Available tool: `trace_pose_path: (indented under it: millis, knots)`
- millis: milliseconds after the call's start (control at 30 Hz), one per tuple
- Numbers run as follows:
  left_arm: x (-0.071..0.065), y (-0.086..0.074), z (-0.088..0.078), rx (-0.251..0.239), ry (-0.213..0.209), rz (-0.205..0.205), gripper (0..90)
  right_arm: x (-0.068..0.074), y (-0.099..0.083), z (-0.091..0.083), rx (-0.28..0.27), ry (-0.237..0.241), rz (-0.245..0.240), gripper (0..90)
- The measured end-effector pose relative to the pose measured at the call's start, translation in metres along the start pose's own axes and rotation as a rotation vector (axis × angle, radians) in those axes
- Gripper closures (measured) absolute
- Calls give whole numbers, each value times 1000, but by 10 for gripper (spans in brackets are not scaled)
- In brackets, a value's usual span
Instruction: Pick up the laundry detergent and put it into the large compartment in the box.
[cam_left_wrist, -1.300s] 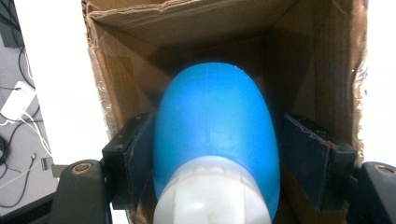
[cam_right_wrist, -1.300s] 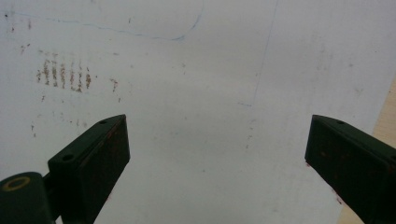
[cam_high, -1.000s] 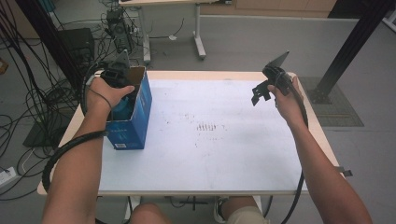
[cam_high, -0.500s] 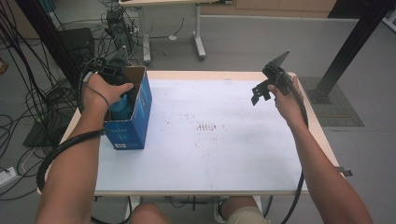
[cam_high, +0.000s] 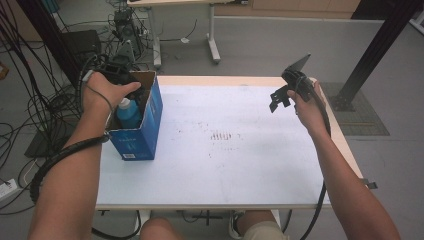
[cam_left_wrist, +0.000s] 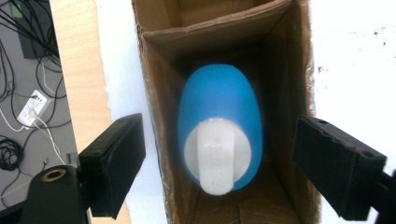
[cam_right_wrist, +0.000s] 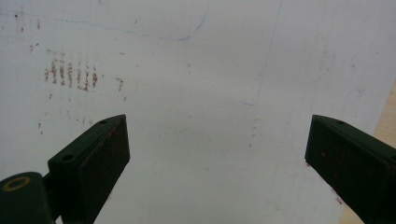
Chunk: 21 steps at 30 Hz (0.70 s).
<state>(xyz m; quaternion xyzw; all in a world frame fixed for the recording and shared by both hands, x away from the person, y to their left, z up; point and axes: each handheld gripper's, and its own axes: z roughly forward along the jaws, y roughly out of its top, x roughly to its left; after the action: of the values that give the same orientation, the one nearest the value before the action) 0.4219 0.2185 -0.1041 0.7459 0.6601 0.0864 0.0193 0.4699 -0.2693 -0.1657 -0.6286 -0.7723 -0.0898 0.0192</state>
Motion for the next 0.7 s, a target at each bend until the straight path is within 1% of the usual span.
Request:
trace_pose_path:
  millis: [67, 200, 333, 433, 567, 700]
  knots:
    - [-1, 1, -4, -5, -5, 4, 156, 0, 0, 0, 0, -1, 0, 65]
    - [-12, 6, -11, -12, 6, 34, 142, 0, 0, 0, 1, -1, 1, 65]
    - [-20, 12, -19, -25, -5, 56, 131, 0, 0, 0, 3, -1, 0, 65]
    - [-29, 18, -24, -34, -7, 74, 118, 0, 0, 0, 2, -2, 2, 65]
    - [-41, 25, -30, -50, -20, 106, 108, -1, 0, -1, 4, -5, 4, 65]
    - [-55, 34, -34, -50, -31, 143, 101, -1, -1, 0, 5, -8, 4, 65]
